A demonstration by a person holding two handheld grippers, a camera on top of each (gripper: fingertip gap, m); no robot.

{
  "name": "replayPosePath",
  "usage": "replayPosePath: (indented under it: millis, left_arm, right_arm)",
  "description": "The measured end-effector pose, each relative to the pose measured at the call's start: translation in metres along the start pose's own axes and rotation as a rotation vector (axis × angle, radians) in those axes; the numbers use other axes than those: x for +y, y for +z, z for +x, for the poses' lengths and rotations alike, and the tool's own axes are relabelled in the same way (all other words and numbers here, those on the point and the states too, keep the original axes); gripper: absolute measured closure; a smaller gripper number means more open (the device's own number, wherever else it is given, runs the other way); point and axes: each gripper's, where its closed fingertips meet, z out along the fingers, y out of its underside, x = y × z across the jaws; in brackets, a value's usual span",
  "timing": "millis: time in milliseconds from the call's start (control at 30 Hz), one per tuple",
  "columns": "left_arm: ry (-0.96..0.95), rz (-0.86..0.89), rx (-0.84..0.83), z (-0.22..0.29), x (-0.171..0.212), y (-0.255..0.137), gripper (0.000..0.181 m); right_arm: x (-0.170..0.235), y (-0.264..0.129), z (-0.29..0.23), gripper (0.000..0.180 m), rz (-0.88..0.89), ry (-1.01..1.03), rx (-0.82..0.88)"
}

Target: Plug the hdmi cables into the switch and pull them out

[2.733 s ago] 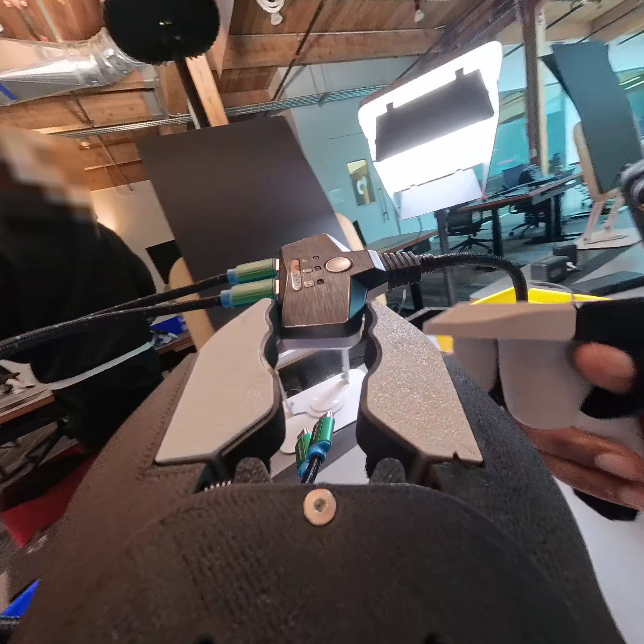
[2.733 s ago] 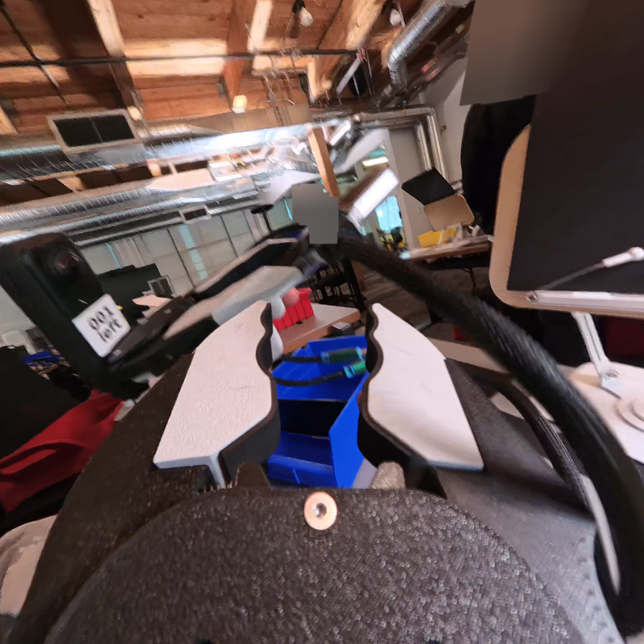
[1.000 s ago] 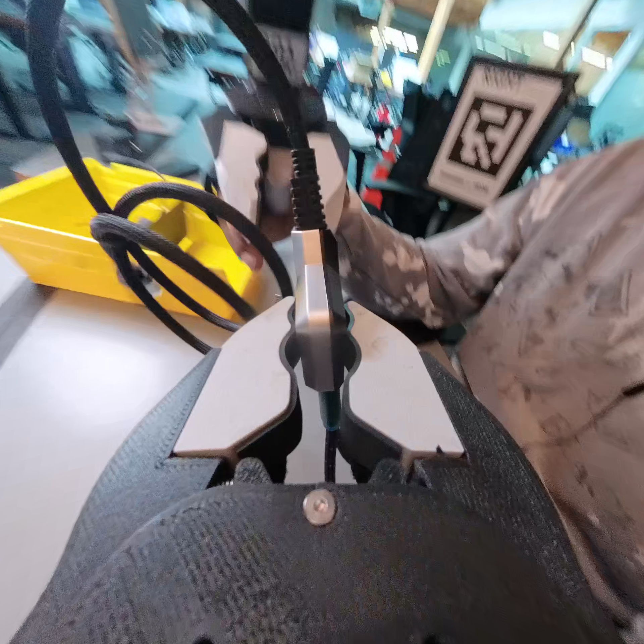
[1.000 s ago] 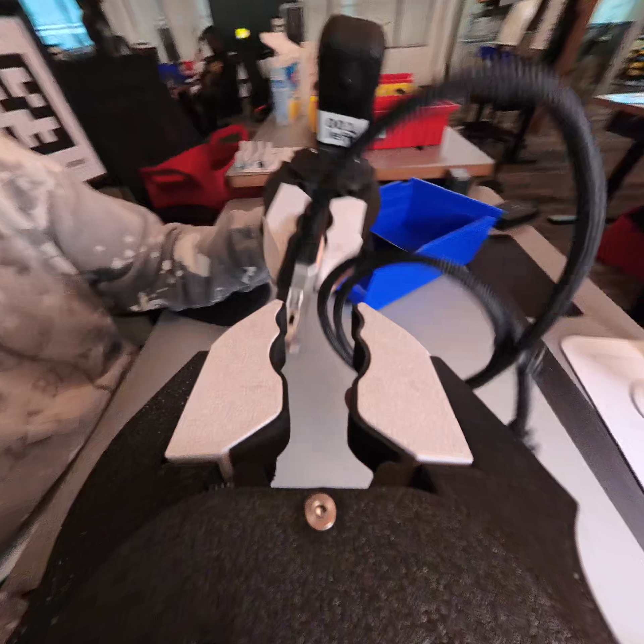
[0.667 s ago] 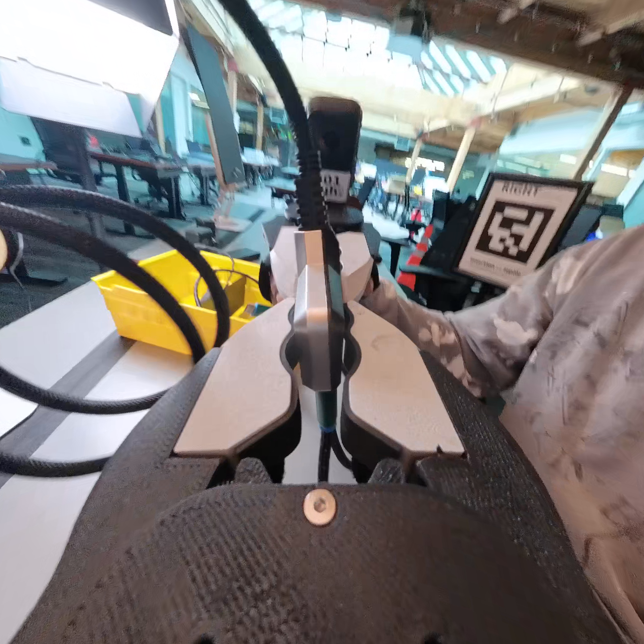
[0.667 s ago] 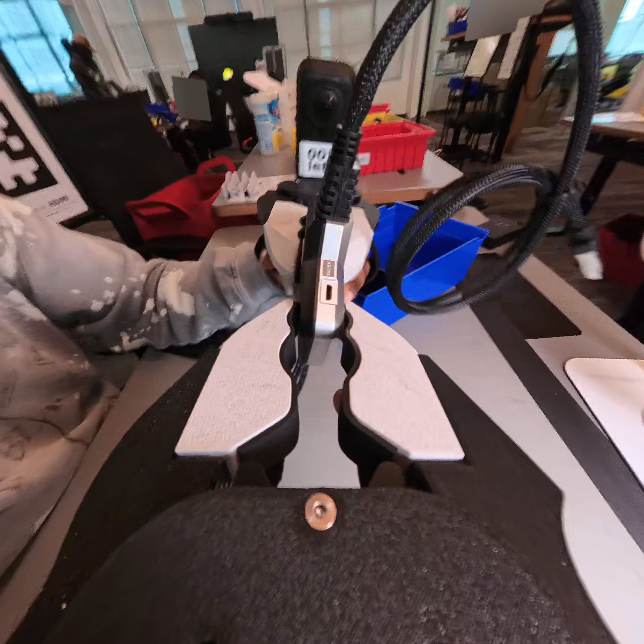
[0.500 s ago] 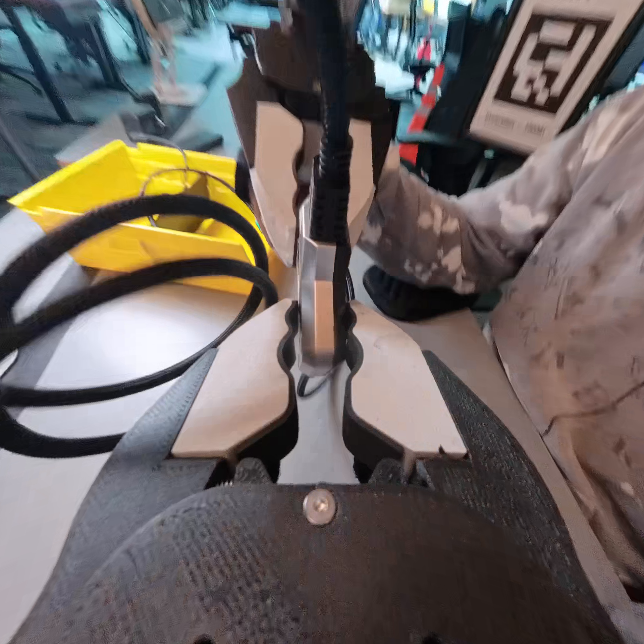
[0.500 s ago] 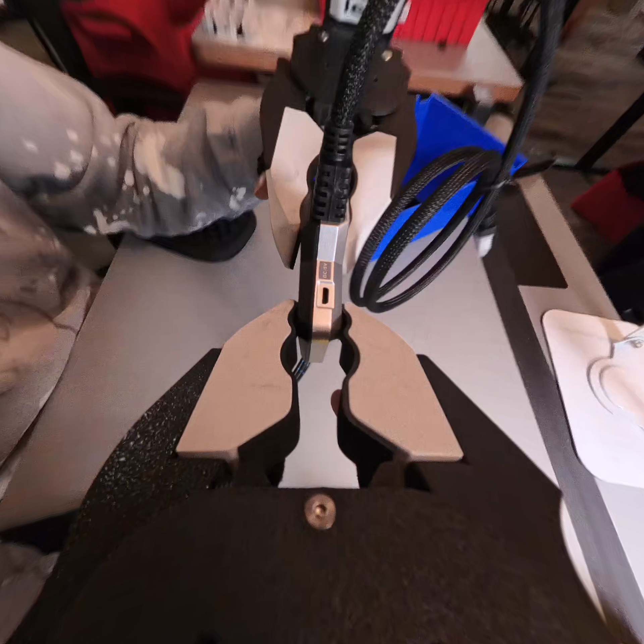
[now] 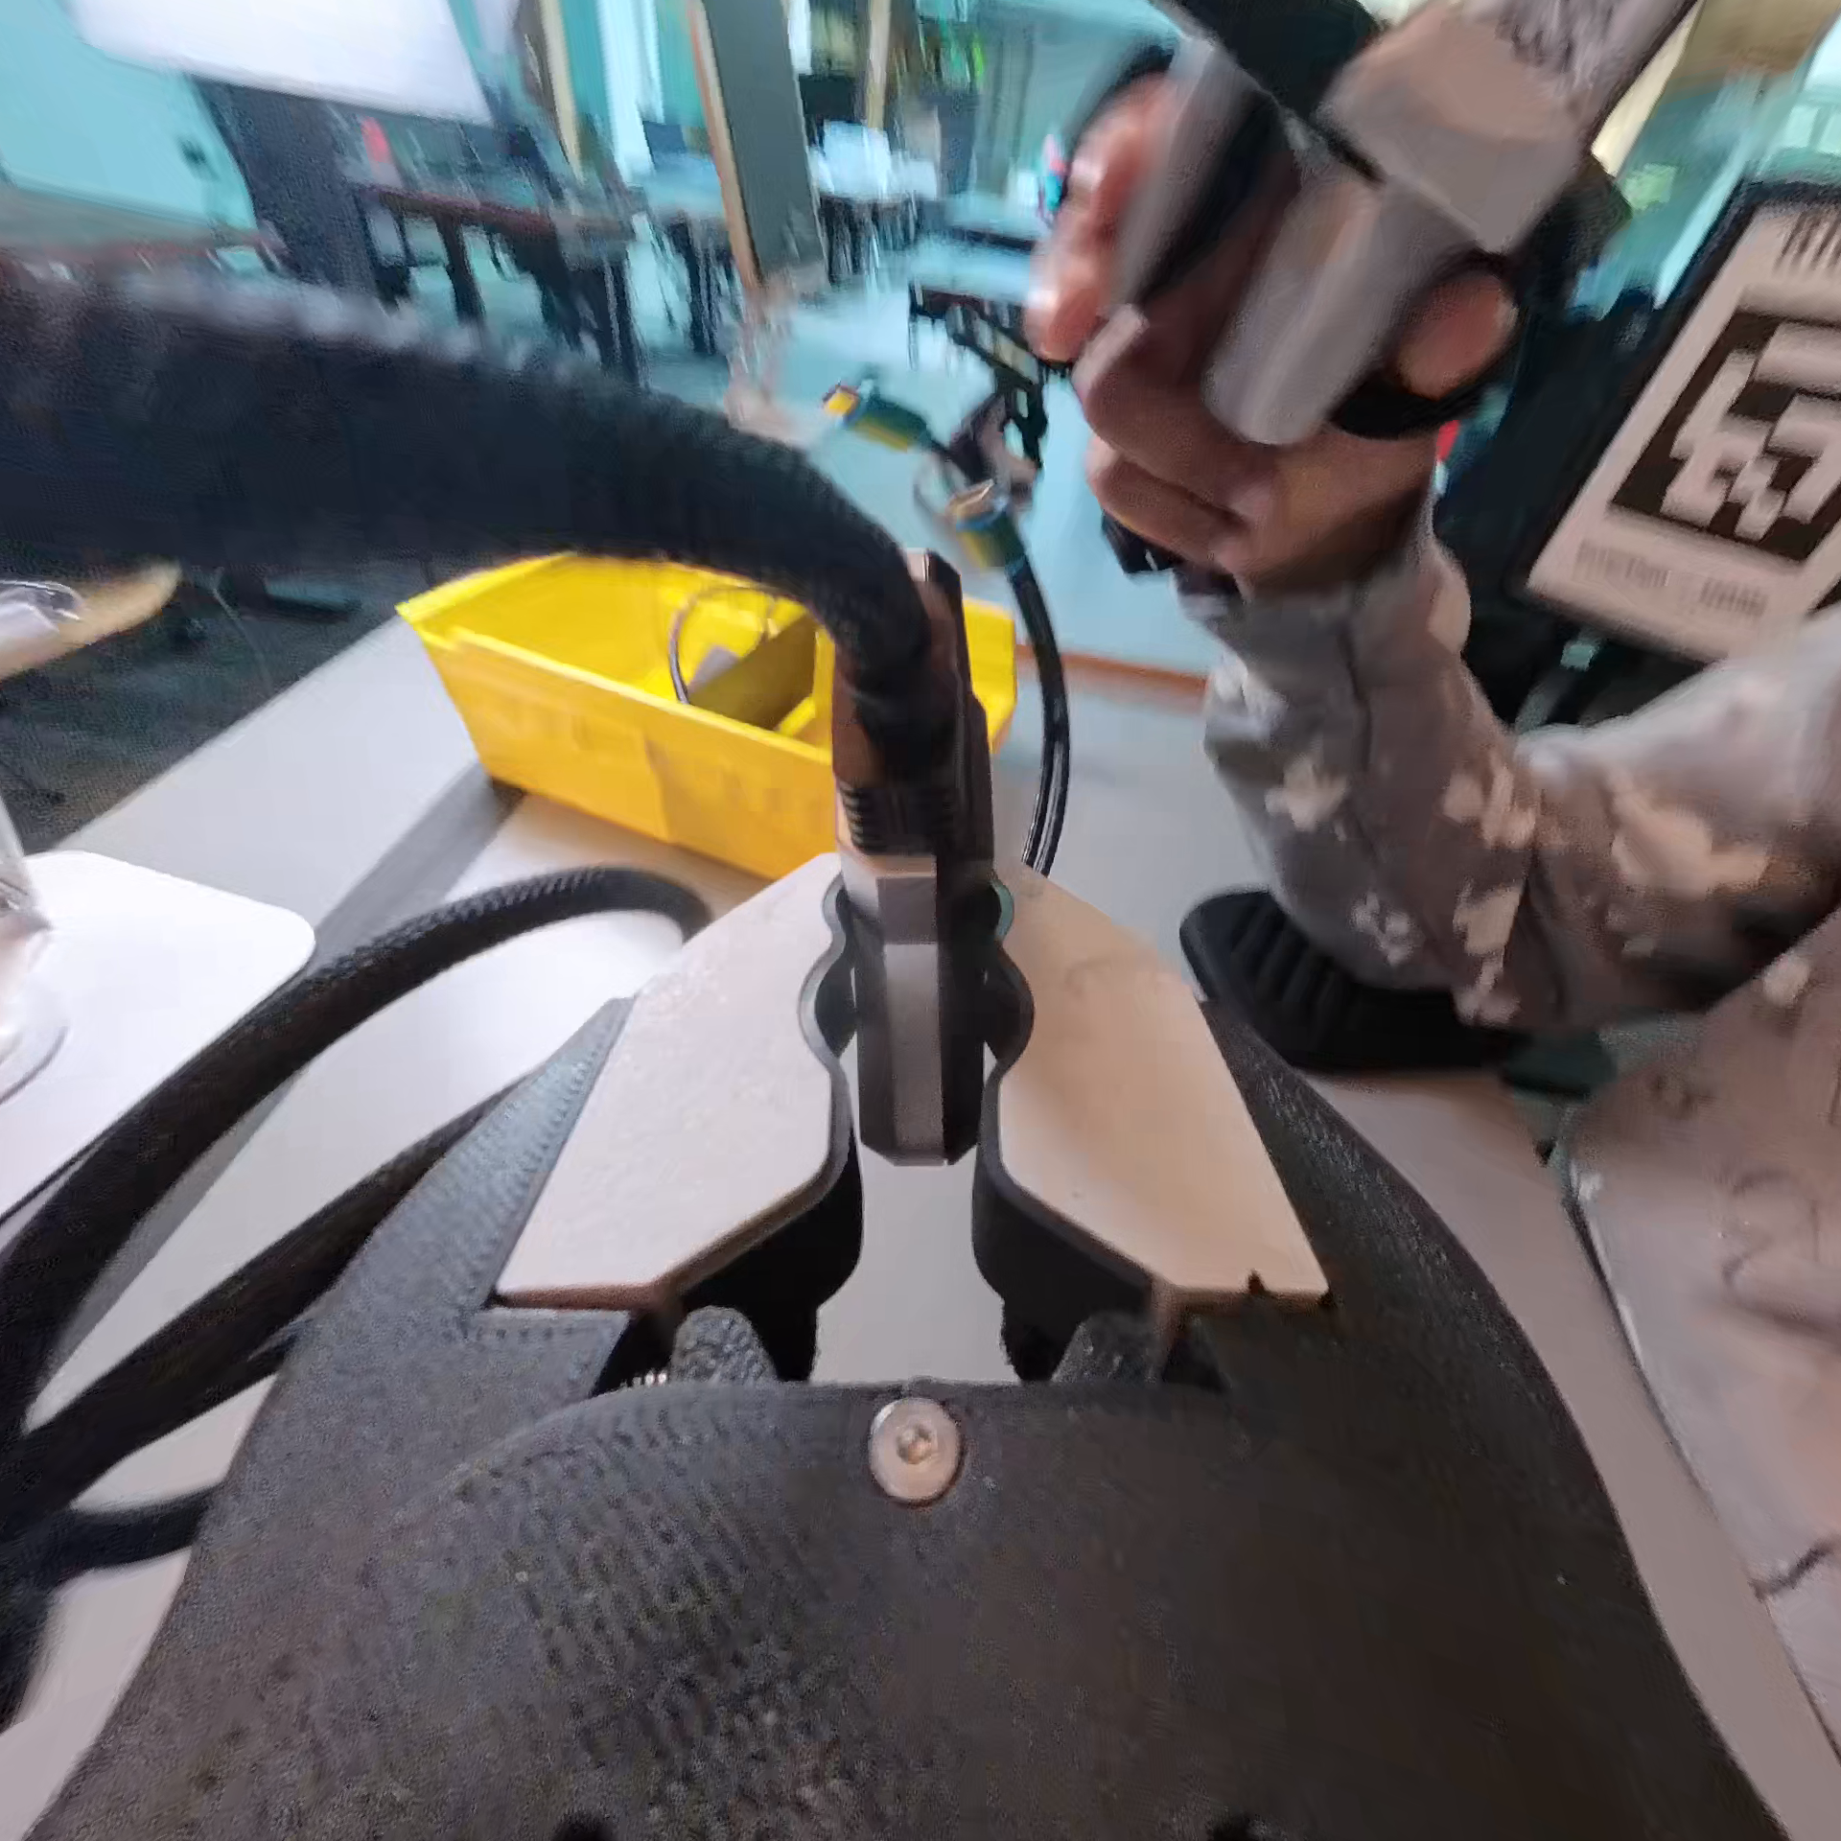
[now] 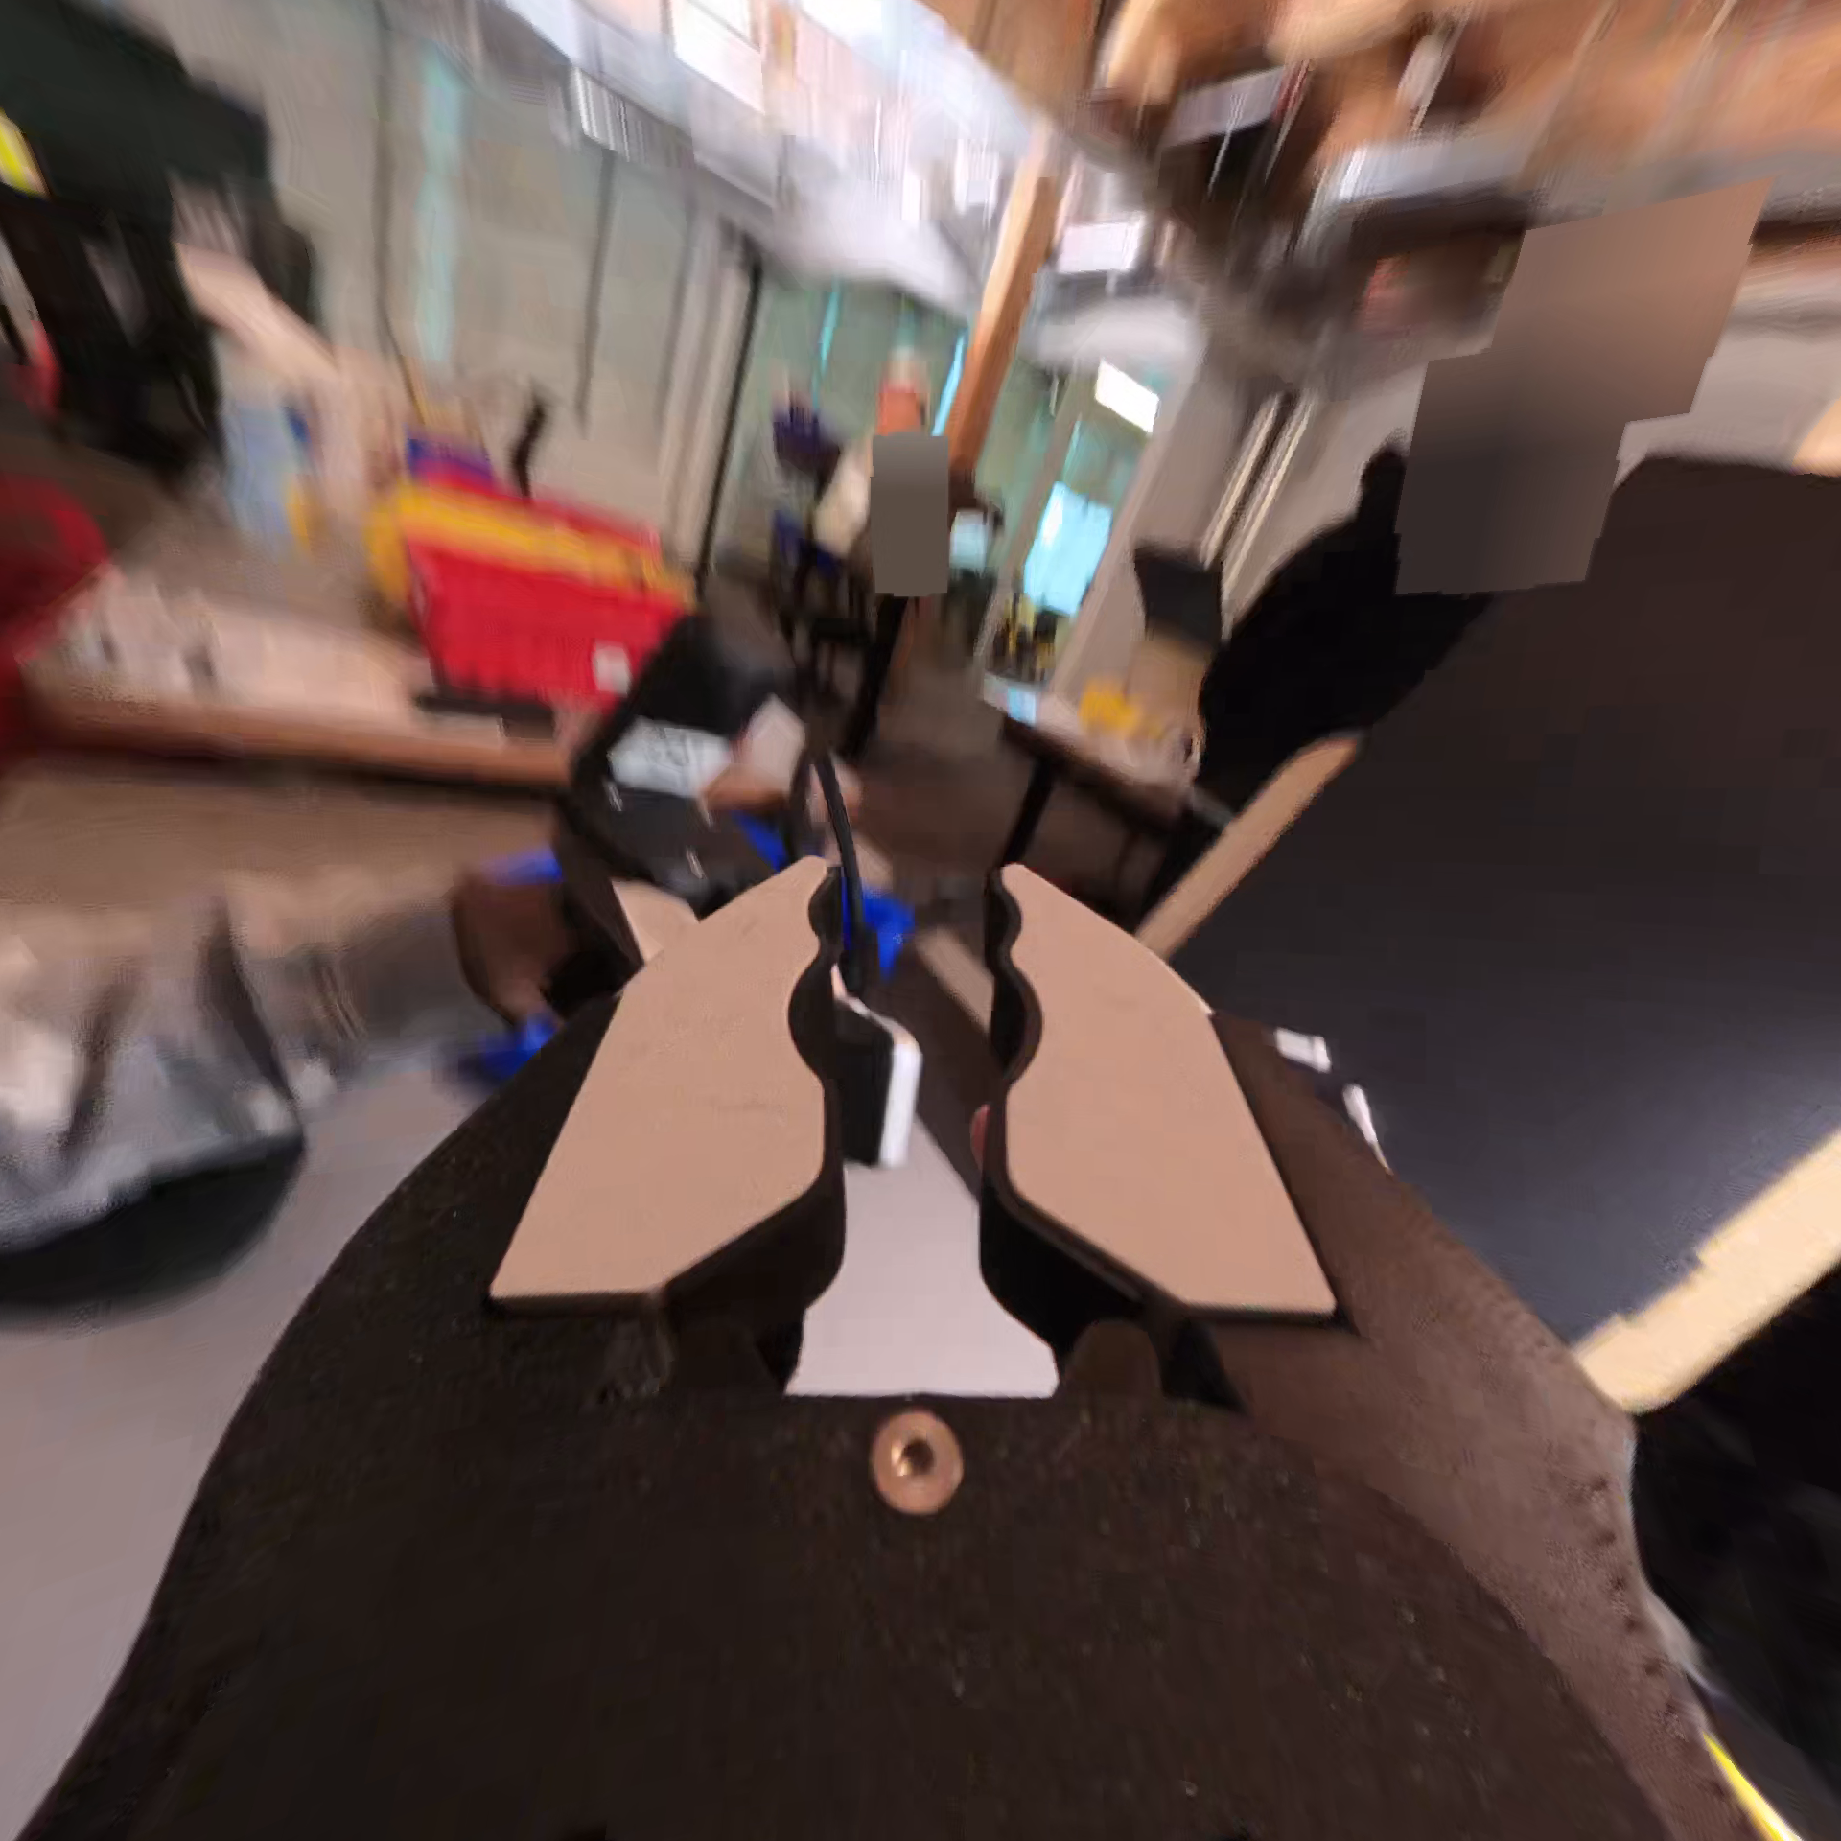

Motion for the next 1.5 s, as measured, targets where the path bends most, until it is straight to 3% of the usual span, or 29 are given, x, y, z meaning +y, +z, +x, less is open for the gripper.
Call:
replayPosePath:
  millis: [100,300,433,600,767,867,1033,1133,1200,1500]
  left_arm:
    - [-0.075,0.211,-0.001,-0.009,-0.028,-0.02,0.159]
    - [-0.242,0.688,0.056,-0.013,-0.081,-0.067,0.158]
    - [-0.269,0.891,0.14,0.006,-0.106,-0.092,0.159]
    - [-0.26,1.024,0.239,0.033,-0.124,-0.104,0.159]
    - [-0.256,1.024,0.284,0.041,-0.125,-0.098,0.159]
    - [-0.241,0.979,0.264,0.041,-0.121,-0.089,0.16]
    - [-0.182,0.916,0.207,0.048,-0.118,-0.073,0.159]
    - [-0.137,0.839,0.199,0.058,-0.114,-0.054,0.159]
    - [-0.085,0.797,0.173,0.064,-0.112,-0.043,0.158]
    - [-0.03,0.617,0.133,0.059,-0.1,-0.033,0.156]
  right_arm:
    - [-0.026,0.009,-0.027,0.155,0.17,0.132,-0.091]
    - [0.006,0.059,-0.092,0.157,0.15,0.296,-0.286]
    - [0.022,0.064,-0.07,0.157,0.154,0.364,-0.205]
    - [0.009,0.048,-0.034,0.151,0.264,0.469,-0.108]
    - [-0.019,0.013,0.0,0.147,0.471,0.66,-0.141]
    - [-0.011,0.016,0.001,0.147,0.401,0.587,-0.106]
    - [-0.008,0.033,-0.032,0.143,0.299,0.519,-0.193]
    - [-0.004,0.039,-0.041,0.153,0.265,0.496,-0.206]
    - [-0.004,0.038,-0.046,0.169,0.274,0.475,-0.229]
    - [0.005,0.035,-0.042,0.171,0.242,0.408,-0.284]
